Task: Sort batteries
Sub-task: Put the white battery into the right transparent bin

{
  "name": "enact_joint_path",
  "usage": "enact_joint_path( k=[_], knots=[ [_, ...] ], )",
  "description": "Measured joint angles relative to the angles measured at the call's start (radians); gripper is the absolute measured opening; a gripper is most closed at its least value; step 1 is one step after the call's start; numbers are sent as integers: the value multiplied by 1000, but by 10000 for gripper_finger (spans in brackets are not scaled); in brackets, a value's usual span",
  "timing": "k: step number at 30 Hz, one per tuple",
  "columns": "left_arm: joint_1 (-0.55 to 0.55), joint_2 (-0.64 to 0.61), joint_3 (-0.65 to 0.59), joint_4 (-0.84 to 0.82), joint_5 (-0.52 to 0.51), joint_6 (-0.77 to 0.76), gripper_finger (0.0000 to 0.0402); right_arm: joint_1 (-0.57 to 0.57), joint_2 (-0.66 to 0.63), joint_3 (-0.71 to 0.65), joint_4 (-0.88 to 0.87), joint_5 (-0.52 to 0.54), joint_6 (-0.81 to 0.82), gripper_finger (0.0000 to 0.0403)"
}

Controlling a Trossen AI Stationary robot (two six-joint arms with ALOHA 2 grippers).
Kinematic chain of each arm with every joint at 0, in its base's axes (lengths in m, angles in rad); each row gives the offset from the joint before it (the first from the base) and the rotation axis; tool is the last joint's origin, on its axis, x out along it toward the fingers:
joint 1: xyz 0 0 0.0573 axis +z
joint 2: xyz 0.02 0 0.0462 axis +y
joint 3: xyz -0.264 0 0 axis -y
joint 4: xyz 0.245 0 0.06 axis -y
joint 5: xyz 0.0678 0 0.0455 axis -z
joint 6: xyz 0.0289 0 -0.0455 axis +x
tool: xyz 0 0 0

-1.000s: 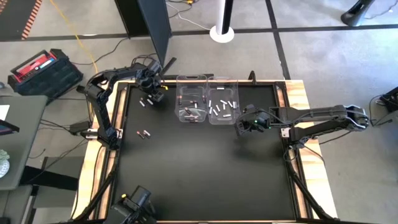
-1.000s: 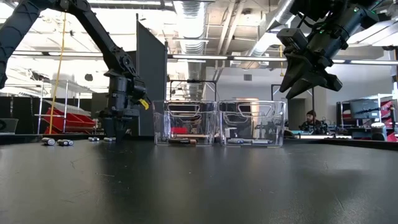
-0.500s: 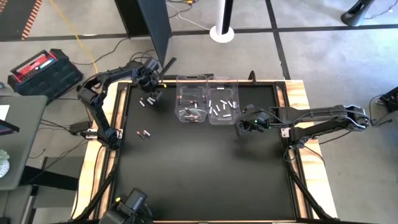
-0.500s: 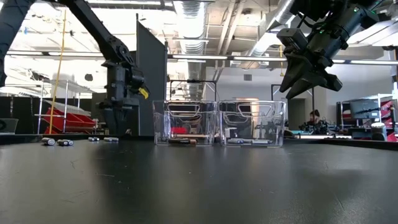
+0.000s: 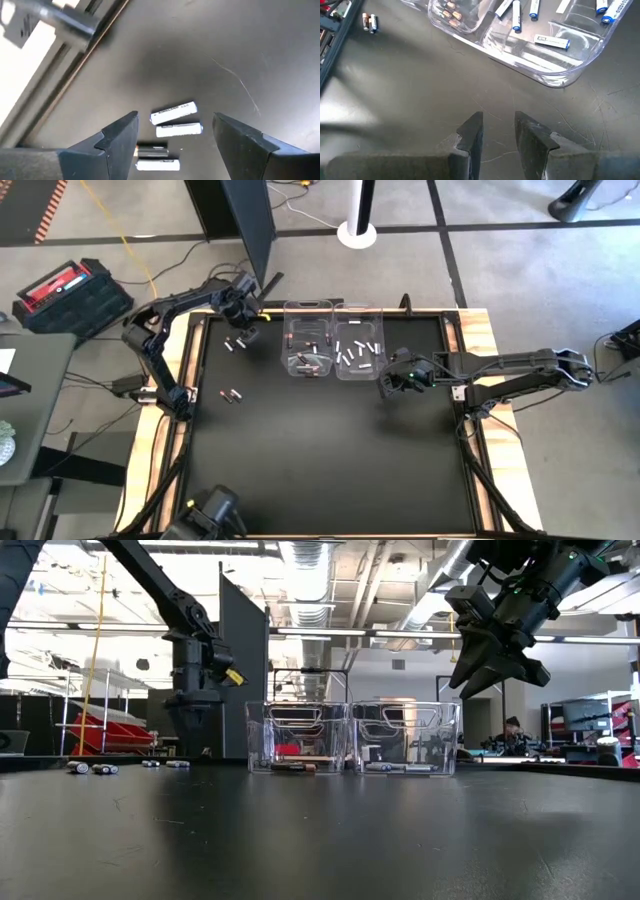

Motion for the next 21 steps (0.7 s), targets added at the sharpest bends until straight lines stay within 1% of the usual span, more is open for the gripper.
enact_joint_path(
  k=[7,10,17,21],
  knots=[
    [-30,0,0,-1,0,262,247,0,0,0,16,1,0,127],
    [-40,0,0,0,0,346,247,0,0,0,36,2,0,127],
    [-36,0,0,27,1,419,247,0,0,0,42,3,0,127],
    [-30,0,1,47,43,464,247,0,0,0,43,3,0,127]
  ],
)
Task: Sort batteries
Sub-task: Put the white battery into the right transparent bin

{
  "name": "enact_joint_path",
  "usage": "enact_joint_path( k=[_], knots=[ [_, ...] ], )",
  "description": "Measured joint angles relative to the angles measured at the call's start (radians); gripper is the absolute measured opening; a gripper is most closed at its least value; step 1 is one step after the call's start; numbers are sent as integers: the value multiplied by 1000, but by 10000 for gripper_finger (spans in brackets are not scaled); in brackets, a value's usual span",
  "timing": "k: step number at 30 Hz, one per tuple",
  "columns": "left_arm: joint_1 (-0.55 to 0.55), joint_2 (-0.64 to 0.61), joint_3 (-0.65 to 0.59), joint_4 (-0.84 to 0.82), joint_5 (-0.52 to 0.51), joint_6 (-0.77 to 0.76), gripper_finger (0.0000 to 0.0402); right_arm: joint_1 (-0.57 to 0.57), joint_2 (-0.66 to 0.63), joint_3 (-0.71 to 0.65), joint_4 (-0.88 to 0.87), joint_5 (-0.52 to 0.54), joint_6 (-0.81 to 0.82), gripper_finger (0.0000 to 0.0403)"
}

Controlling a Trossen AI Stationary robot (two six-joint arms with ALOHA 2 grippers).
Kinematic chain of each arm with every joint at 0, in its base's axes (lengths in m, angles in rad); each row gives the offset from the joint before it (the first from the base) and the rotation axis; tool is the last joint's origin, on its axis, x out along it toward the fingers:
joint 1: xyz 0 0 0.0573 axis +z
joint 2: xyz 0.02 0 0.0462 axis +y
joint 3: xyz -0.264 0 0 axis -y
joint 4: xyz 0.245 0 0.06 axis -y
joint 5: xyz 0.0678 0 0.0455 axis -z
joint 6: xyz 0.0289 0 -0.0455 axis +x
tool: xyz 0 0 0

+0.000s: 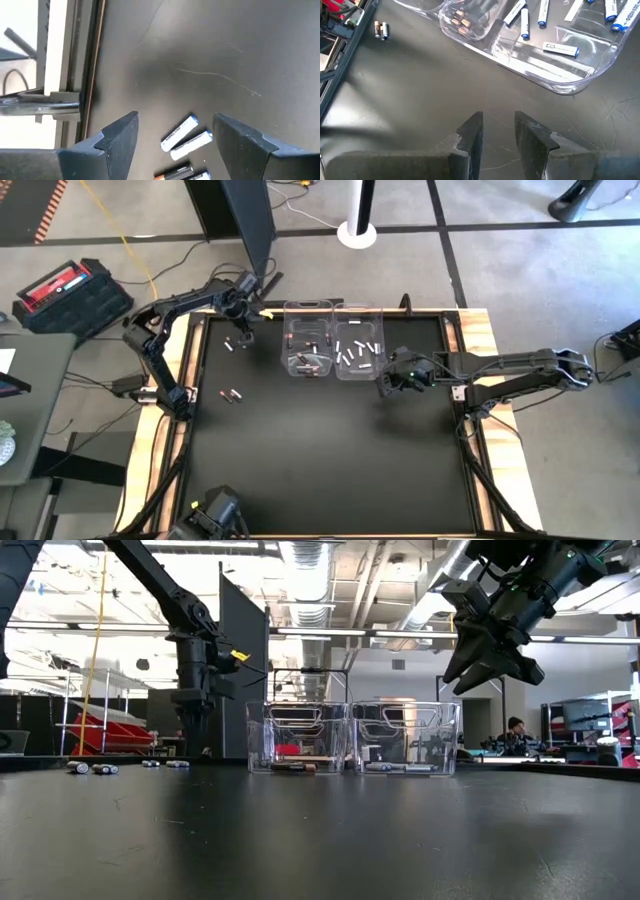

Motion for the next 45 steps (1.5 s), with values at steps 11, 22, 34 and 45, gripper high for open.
enact_joint_path(
  k=[11,22,34,45],
  knots=[
    [0,1,-71,45,7,35,247,0,0,0,1,0,-1,127],
    [2,0,-87,92,-27,-15,247,0,0,0,1,0,-9,127],
    [19,0,-146,105,-109,-91,247,0,0,0,1,0,-18,127],
    [29,-3,-199,140,-88,-113,247,0,0,0,2,0,-20,127]
  ],
)
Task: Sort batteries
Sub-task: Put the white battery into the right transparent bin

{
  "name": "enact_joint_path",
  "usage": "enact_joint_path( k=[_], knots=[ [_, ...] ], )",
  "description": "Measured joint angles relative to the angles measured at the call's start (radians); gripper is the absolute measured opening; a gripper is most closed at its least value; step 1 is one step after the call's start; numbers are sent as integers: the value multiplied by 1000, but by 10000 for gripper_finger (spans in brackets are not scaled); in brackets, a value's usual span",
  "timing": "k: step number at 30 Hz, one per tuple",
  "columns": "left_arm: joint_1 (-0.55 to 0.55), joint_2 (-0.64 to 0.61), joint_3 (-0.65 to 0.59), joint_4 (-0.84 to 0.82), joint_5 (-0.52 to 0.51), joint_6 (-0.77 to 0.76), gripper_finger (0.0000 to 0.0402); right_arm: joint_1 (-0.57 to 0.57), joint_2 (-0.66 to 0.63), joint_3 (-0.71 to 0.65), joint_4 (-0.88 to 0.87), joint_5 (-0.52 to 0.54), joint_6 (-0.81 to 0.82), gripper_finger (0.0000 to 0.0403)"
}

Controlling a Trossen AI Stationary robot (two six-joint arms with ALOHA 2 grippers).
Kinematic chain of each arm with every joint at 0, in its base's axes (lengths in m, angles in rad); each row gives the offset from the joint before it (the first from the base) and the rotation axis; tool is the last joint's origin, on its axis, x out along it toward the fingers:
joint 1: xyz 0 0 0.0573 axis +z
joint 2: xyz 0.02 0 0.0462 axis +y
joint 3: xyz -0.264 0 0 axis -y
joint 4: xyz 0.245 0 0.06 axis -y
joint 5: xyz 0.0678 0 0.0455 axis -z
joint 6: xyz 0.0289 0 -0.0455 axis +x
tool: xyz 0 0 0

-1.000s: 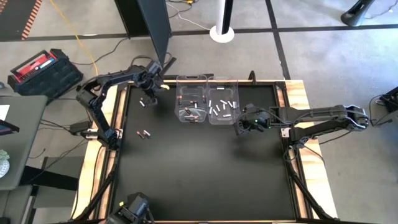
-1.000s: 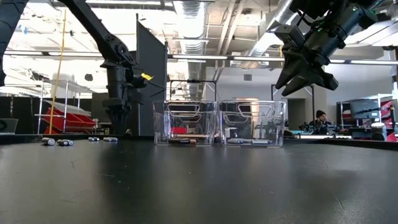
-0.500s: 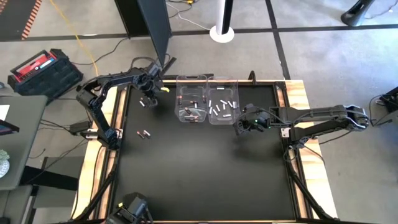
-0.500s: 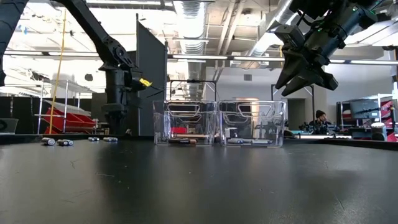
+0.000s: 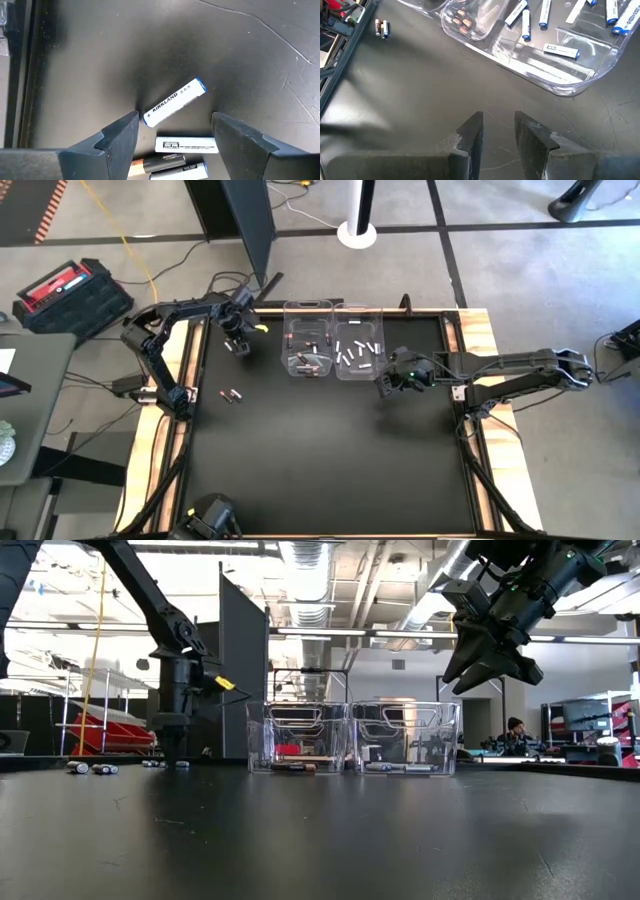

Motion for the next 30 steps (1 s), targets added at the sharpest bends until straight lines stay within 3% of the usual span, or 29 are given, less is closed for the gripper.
enact_joint_path(
  k=[13,19,30],
  knots=[
    [0,1,-2,19,21,79,247,0,0,0,0,0,1,127],
    [-1,2,-2,-17,97,104,244,0,0,0,0,0,1,127],
    [-3,2,-2,-26,115,107,149,0,0,0,0,0,1,127]
  ],
)
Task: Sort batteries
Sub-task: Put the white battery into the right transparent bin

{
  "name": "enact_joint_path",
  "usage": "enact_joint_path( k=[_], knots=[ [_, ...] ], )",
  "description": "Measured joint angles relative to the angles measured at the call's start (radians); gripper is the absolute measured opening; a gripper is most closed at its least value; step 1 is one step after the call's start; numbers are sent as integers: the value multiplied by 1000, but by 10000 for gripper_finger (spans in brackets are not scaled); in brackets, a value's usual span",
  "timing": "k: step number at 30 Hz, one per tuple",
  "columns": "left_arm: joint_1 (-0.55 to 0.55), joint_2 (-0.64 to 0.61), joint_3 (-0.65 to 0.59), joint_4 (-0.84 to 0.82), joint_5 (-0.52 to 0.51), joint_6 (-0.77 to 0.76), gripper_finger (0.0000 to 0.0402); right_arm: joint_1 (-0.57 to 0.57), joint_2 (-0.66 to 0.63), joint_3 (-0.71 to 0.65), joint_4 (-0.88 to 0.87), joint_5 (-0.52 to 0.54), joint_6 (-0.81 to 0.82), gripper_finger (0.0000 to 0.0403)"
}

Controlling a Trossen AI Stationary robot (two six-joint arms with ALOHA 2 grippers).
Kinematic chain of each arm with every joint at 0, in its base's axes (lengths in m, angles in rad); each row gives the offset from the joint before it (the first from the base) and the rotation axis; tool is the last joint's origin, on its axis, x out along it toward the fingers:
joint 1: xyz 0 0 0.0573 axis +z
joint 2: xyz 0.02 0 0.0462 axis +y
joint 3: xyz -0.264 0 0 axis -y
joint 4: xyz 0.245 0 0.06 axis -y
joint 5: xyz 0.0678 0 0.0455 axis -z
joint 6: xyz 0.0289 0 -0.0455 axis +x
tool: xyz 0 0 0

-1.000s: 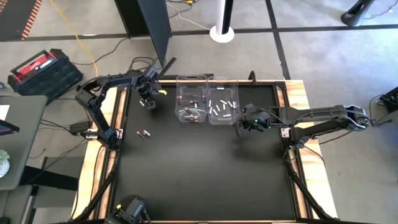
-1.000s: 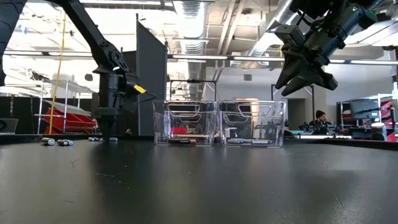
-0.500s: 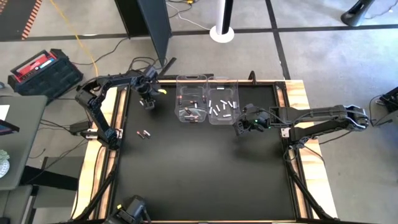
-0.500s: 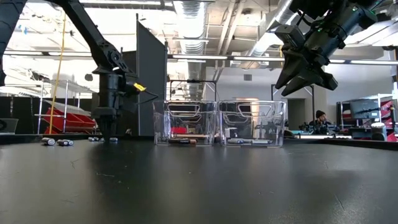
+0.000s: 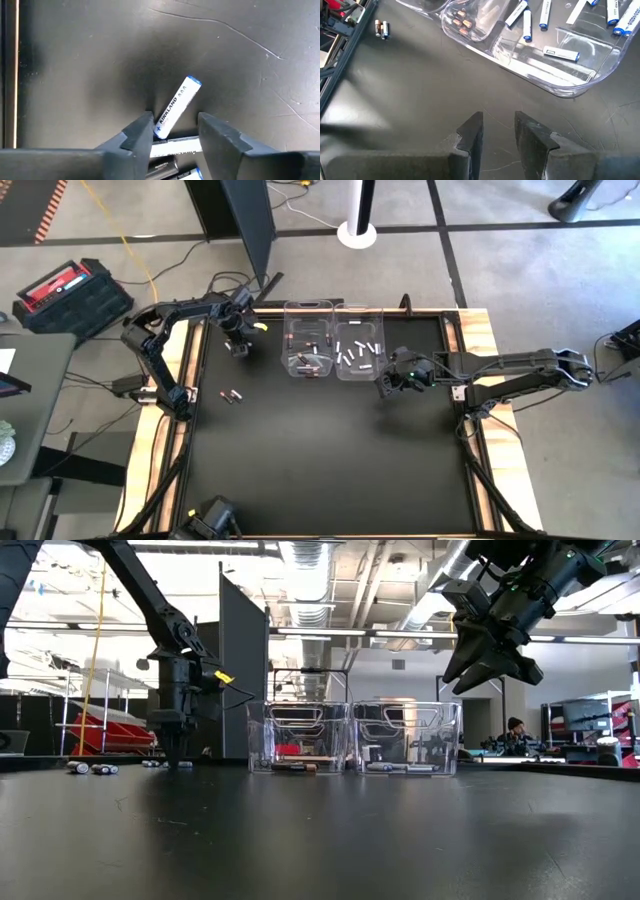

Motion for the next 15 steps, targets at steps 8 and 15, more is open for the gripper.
enact_joint_path(
  k=[8,15],
  knots=[
    [-2,0,0,-3,2,-41,110,0,0,0,0,0,0,127],
    [-4,1,0,-3,2,-55,82,0,0,0,0,0,0,127]
  ],
)
